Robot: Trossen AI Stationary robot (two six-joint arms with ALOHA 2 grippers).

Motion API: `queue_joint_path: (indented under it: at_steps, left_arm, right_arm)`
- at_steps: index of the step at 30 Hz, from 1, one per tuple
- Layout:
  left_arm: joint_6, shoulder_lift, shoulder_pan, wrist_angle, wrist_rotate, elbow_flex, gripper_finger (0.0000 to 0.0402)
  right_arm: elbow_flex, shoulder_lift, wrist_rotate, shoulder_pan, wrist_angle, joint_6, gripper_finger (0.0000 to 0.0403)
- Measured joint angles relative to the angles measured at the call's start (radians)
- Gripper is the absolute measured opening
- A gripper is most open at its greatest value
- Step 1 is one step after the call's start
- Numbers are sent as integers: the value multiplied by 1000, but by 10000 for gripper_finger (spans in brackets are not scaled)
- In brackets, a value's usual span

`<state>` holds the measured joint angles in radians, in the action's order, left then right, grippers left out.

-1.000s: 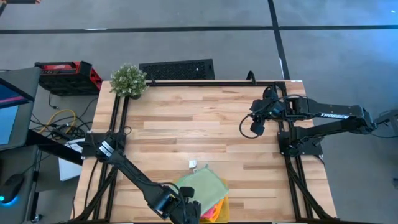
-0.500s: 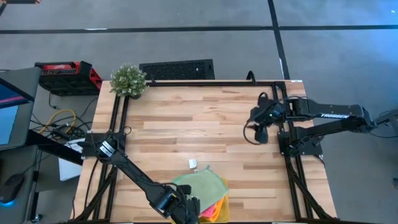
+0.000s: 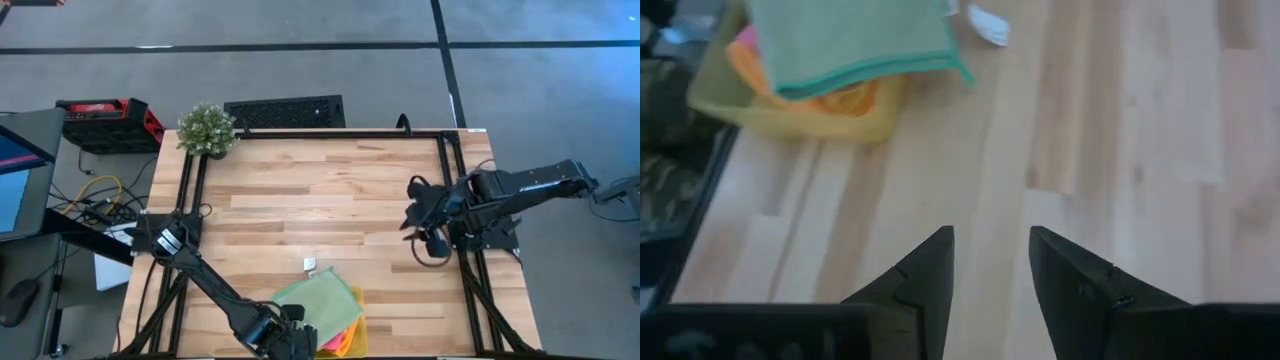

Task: Fold microfiber towels
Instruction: Put the green microfiber cloth into the yellow bin

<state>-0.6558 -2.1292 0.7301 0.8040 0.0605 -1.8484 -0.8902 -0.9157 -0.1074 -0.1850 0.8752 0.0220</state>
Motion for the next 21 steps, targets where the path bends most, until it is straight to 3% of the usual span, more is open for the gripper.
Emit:
queue_joint_path:
  at_steps: [8, 13, 21]
  left_arm:
    - [-50, 0, 24, -118, -49, 72, 7]
    - [-89, 0, 22, -124, -32, 83, 12]
    - [-90, 0, 19, -112, -29, 83, 66]
  right_arm:
    - [0, 0, -100, -133, -50, 5, 155]
    - [0, 0, -100, -169, -97, 5, 155]
    - [0, 0, -98, -167, -106, 38, 155]
